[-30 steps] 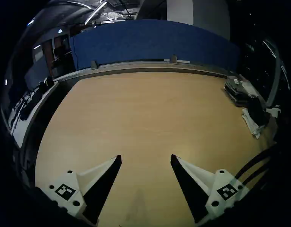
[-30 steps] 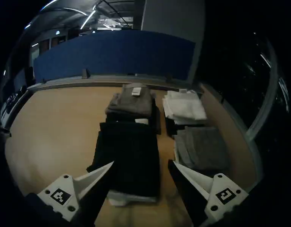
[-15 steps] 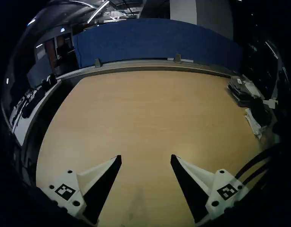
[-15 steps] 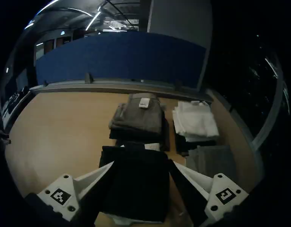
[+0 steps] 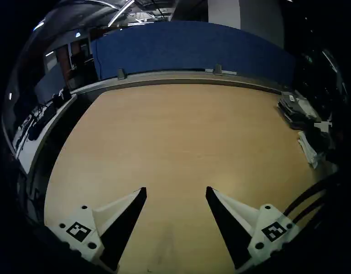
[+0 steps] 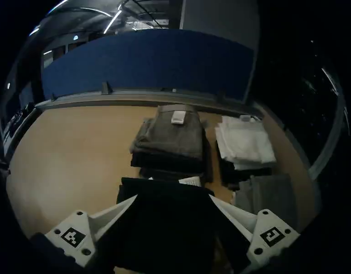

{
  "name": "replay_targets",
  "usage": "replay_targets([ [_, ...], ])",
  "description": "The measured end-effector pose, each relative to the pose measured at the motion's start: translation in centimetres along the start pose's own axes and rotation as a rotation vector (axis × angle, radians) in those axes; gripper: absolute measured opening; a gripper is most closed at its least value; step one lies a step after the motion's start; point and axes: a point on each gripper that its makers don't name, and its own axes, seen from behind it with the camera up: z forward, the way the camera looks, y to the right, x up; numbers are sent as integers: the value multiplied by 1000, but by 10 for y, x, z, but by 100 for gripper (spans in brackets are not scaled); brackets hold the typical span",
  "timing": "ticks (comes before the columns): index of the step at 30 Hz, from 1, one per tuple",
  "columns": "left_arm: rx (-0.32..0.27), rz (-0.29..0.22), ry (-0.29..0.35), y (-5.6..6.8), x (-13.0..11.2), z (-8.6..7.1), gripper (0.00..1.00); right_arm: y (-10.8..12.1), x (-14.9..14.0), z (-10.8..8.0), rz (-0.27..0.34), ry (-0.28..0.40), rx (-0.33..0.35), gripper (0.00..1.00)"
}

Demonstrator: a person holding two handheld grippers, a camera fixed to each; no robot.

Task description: Fold towel

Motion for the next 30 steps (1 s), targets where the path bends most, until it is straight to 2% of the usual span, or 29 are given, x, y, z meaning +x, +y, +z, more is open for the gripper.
replay_targets([
  [8, 9, 0, -8, -2, -4, 0, 97, 0, -16, 27, -9, -42, -3, 100],
  [17, 14, 1, -8, -2, -4, 0, 97, 0, -28, 35, -18, -71, 0, 100],
  [23, 12, -1, -7, -3, -2, 1, 97, -1, -17, 26, -4, -51, 1, 100],
  [30, 3, -1, 3, 0, 2, 1, 97, 0, 4, -5, 14, 18, -9, 100],
])
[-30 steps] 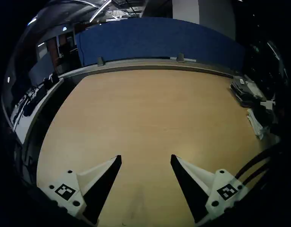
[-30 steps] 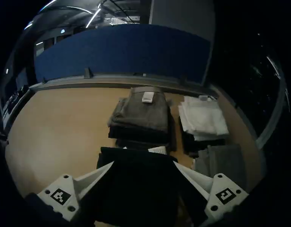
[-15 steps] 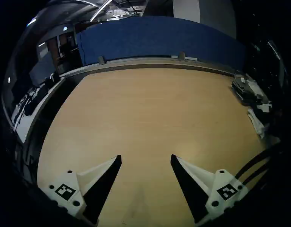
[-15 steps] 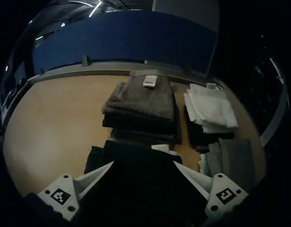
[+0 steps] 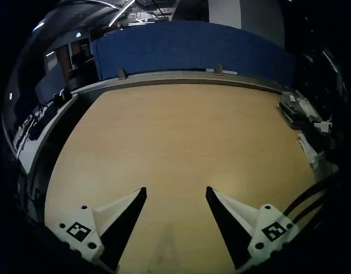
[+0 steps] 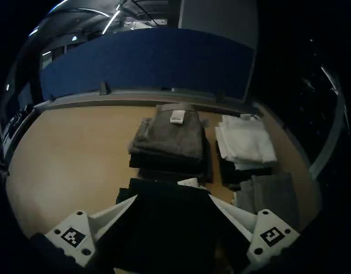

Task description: Fold towel

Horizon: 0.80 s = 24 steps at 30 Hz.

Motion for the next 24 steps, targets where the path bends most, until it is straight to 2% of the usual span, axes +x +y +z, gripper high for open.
replay_targets([
  [5, -11, 2, 11, 3, 4, 0, 97, -2, -2, -25, 9, 25, -9, 100],
  [11, -22, 6, 17, 6, 7, -2, 97, -5, -26, -47, 13, 17, -19, 100],
  [17, -26, 17, 18, 7, 7, -2, 97, -7, -49, -55, 31, -2, -20, 100],
  [24, -26, 19, 19, 6, 7, -4, 97, -10, -78, -52, 31, -48, -7, 100],
])
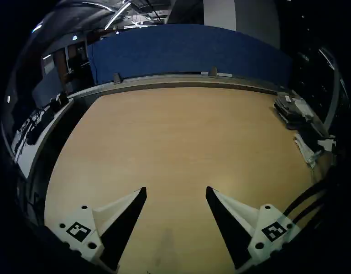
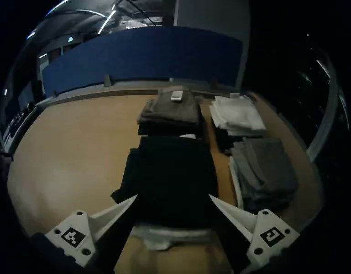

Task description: Fold towel

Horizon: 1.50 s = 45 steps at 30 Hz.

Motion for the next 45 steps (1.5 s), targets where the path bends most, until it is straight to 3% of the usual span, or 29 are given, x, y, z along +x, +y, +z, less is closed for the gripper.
replay_targets([
  [11, 4, -1, 0, -1, -4, -4, 97, -1, -31, 7, -27, -54, -2, 100],
  [23, 6, -6, 7, -2, 1, -3, 97, 3, 21, -19, 14, 67, -11, 100],
  [38, 3, -3, 20, 0, 5, -6, 97, 3, 31, -26, 11, 95, -20, 100],
  [45, 0, -8, 42, 0, 9, -6, 97, -12, 66, -43, 23, 234, 9, 100],
])
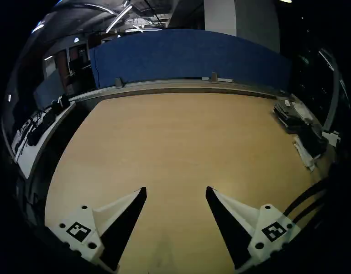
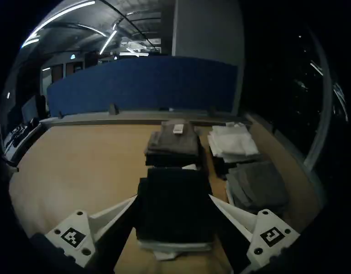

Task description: Fold towel

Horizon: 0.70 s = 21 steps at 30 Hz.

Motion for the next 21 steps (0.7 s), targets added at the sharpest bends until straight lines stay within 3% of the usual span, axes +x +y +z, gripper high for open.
replay_targets([
  [8, -24, -31, 74, 3, 15, -2, 97, -28, 52, -24, 16, 211, 11, 100],
  [21, -13, -78, 328, -7, 71, -25, 96, -69, 87, -61, 47, 386, 10, 100],
])
